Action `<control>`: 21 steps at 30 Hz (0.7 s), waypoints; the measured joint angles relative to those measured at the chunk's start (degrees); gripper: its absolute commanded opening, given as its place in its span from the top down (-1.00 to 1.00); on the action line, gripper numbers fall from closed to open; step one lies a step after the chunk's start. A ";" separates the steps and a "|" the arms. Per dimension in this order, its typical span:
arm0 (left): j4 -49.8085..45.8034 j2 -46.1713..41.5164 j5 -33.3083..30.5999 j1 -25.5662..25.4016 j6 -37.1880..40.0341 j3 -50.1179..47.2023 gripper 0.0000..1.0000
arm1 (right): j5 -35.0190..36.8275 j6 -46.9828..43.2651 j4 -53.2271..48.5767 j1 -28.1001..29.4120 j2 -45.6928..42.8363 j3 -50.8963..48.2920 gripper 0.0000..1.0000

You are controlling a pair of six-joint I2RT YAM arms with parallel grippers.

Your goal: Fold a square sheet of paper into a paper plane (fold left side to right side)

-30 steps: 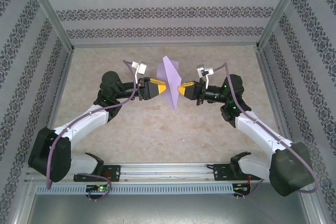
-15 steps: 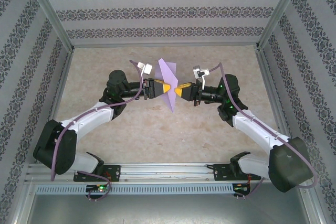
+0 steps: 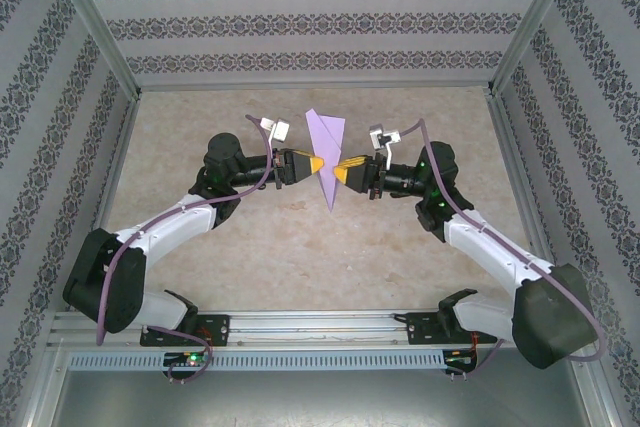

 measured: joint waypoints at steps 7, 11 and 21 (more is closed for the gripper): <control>0.00 0.00 -1.03 0.00 0.00 0.00 0.96 | 1.90 -0.39 -3.08 -3.28 -6.14 -1.14 0.14; 0.02 0.00 -1.22 0.00 0.00 0.00 0.97 | 4.13 -1.57 -6.21 -4.11 -8.74 -3.15 -0.20; 0.07 0.00 -1.25 0.00 0.00 0.00 0.96 | 7.19 -1.25 -8.90 1.97 -6.10 -5.57 -0.57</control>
